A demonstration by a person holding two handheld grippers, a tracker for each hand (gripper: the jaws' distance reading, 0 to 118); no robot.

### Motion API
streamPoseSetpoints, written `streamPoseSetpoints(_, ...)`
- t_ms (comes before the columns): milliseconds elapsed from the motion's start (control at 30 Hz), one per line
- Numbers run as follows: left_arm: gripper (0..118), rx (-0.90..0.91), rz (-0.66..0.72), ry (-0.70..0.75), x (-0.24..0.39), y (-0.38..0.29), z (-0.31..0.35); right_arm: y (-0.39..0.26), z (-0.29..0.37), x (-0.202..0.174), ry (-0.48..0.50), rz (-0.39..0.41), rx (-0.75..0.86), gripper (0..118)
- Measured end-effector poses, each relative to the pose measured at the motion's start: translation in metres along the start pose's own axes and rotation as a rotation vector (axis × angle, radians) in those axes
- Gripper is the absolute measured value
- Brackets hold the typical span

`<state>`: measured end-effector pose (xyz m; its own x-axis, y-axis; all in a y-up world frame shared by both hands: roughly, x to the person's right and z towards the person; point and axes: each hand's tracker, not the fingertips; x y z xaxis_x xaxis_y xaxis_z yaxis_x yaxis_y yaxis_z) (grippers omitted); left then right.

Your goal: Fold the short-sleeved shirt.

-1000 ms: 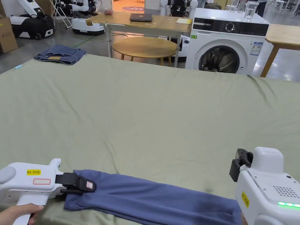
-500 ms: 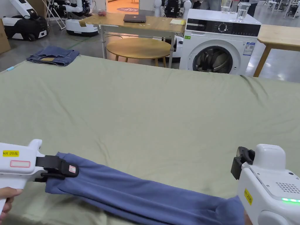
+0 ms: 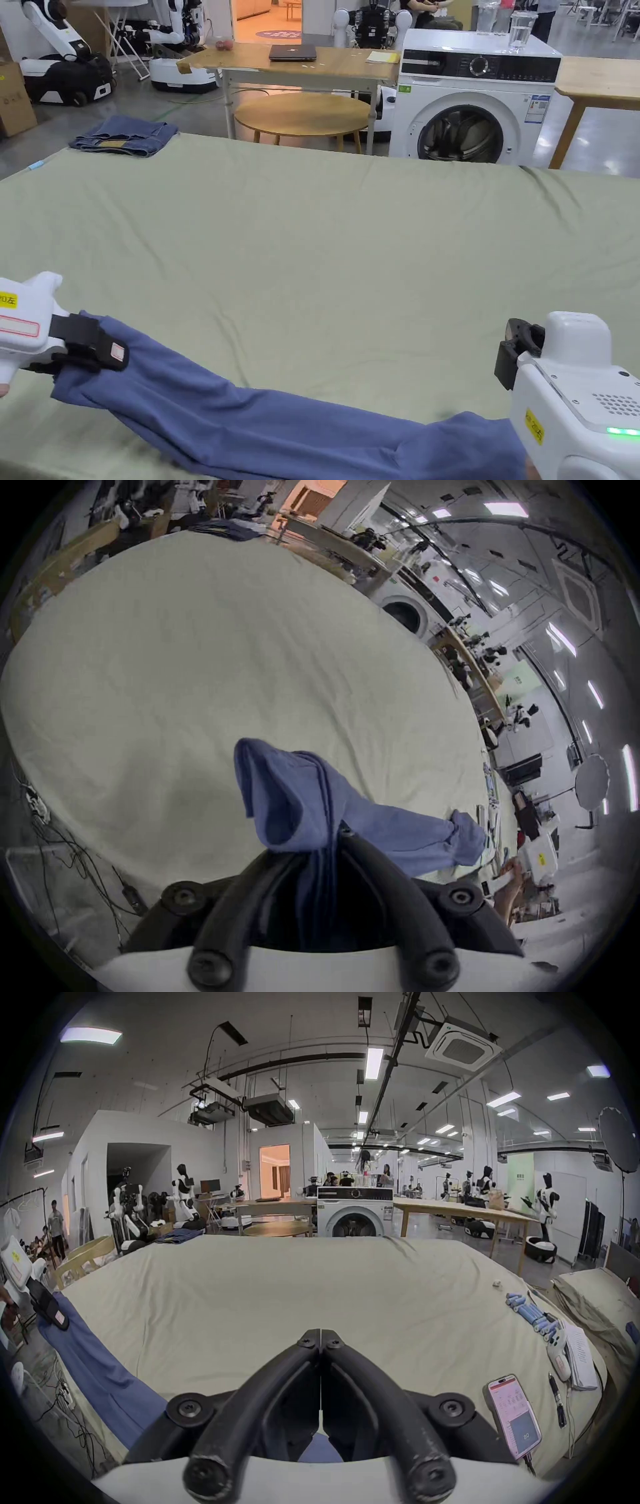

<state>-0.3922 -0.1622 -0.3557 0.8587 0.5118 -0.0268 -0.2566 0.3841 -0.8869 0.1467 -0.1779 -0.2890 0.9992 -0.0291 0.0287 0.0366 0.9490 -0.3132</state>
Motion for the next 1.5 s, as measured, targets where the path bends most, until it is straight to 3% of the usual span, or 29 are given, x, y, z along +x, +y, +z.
streamPoseSetpoints(233, 1, -0.097, -0.012, -0.21, 0.091, -0.028, -0.015, 0.001, 0.007, -0.007, 0.005, 0.001, -0.009, 0)
streamPoseSetpoints(400, 1, -0.166, -0.065, -0.185, 0.114, -0.03, -0.067, -0.001, 0.007, -0.004, 0.003, 0.001, -0.019, 0)
streamPoseSetpoints(633, 1, -0.333, -0.139, -0.016, 0.139, -0.051, -0.149, -0.005, 0.007, -0.001, -0.002, 0.011, -0.037, 0)
streamPoseSetpoints(700, 8, -0.333, -0.136, 0.013, 0.135, -0.05, -0.168, -0.006, 0.008, 0.001, -0.007, 0.012, -0.04, 0)
streamPoseSetpoints(833, 39, -0.31, -0.105, -0.034, 0.138, -0.052, -0.172, -0.007, 0.008, 0.004, -0.013, 0.013, -0.048, 0)
streamPoseSetpoints(900, 44, -0.3, -0.122, -0.047, 0.141, -0.051, -0.167, -0.007, 0.007, 0.006, -0.011, 0.01, -0.051, 0)
streamPoseSetpoints(1133, 43, -0.225, -0.144, -0.191, 0.147, -0.04, -0.121, -0.008, 0.009, 0.007, -0.002, 0.002, -0.055, 0)
streamPoseSetpoints(1267, 16, -0.122, -0.202, -0.243, 0.144, -0.035, -0.095, -0.007, 0.011, 0.007, 0.002, -0.008, -0.056, 0)
streamPoseSetpoints(1500, 4, -0.173, -0.215, -0.127, 0.129, -0.045, -0.133, -0.009, 0.01, 0.01, 0.007, -0.02, -0.061, 0)
